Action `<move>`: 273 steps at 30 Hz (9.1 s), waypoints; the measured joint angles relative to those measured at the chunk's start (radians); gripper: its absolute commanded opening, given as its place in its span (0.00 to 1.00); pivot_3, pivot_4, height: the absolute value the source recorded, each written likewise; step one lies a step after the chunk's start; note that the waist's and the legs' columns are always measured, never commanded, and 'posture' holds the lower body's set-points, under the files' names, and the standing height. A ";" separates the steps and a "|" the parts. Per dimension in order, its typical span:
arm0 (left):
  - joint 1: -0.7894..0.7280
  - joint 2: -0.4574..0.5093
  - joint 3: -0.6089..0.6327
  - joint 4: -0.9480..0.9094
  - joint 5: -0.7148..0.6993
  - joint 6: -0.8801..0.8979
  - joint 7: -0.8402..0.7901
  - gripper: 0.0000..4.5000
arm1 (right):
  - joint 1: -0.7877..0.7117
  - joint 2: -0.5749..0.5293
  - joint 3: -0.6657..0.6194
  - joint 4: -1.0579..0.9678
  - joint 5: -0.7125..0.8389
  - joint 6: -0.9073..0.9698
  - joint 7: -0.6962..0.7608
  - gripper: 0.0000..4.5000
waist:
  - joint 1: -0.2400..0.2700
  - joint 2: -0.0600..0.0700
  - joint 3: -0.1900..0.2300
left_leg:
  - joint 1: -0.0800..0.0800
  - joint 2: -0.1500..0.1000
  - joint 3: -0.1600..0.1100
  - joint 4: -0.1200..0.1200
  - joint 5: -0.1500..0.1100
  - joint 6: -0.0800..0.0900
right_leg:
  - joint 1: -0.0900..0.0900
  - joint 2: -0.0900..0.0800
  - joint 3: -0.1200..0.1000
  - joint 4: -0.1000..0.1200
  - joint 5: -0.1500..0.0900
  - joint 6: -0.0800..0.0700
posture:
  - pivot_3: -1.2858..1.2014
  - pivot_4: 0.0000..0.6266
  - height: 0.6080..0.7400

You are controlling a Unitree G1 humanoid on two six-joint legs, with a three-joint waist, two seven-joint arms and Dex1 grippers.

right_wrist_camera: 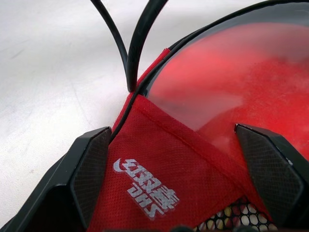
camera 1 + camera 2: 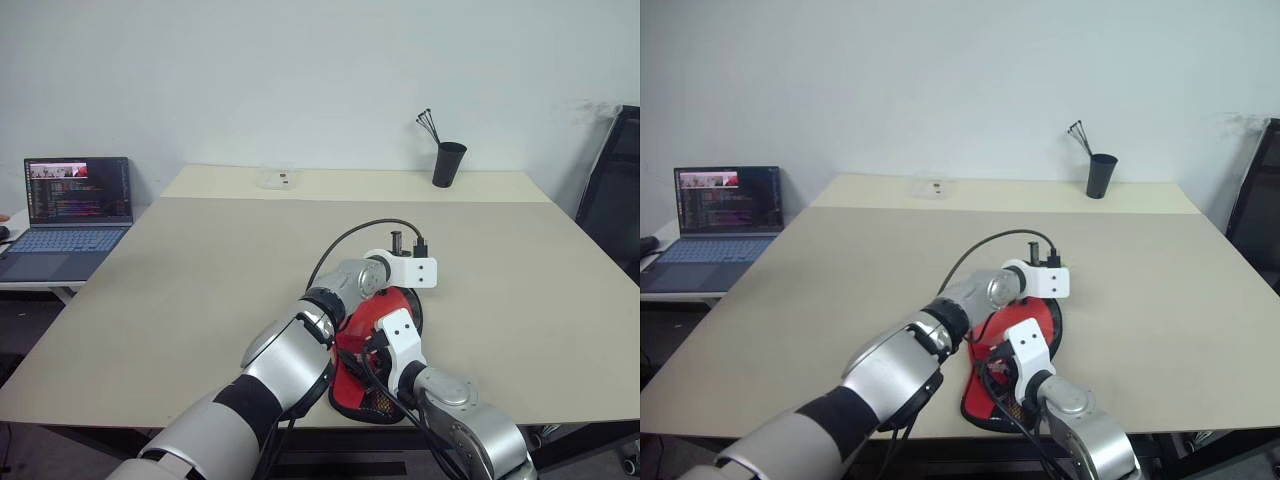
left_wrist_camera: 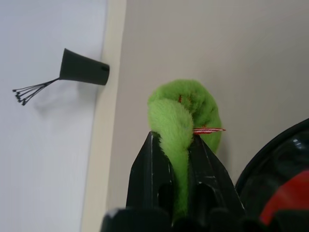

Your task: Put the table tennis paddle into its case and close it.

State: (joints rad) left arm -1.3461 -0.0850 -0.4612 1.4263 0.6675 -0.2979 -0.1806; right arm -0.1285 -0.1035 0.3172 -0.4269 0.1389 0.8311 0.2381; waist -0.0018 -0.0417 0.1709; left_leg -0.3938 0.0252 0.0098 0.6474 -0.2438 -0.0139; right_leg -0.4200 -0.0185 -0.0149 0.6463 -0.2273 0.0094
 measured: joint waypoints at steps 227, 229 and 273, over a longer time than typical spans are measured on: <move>0.483 0.268 0.272 -0.444 -0.697 0.136 -1.070 0.59 | 0.324 -0.682 -0.454 -0.377 0.550 0.345 0.414 0.01 | 0.026 0.019 -0.011 | 0.000 -0.013 -0.008 0.001 -0.001 0.001 | 0.007 -0.009 -0.005 -0.004 -0.004 0.008 | 0.52 0.24 1.00; 0.483 0.268 0.272 -0.443 -0.694 0.135 -1.068 0.59 | 0.307 -0.671 -0.428 -0.365 0.550 0.342 0.399 0.01 | 0.025 0.019 -0.011 | 0.002 -0.013 -0.007 0.001 -0.001 0.001 | 0.008 -0.009 -0.005 -0.004 -0.004 0.008 | 0.52 0.24 1.00; 0.873 0.632 0.508 -1.232 -0.985 0.666 -0.940 0.59 | -0.449 -0.263 -0.254 0.728 0.253 -0.212 0.399 0.90 | -0.006 0.008 0.002 | -0.003 0.002 -0.004 -0.001 -0.001 0.001 | -0.002 -0.001 0.003 0.000 0.000 0.000 | 0.52 0.24 1.00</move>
State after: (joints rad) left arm -0.4732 0.5466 0.0471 0.1938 -0.3171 0.3680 -1.1201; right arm -0.5776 -0.3663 0.0628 0.3016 0.3921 0.6196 0.6369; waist -0.0075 -0.0338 0.1726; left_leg -0.3971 0.0268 0.0057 0.6468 -0.2447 -0.0128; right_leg -0.4219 -0.0199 -0.0120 0.6460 -0.2270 0.0094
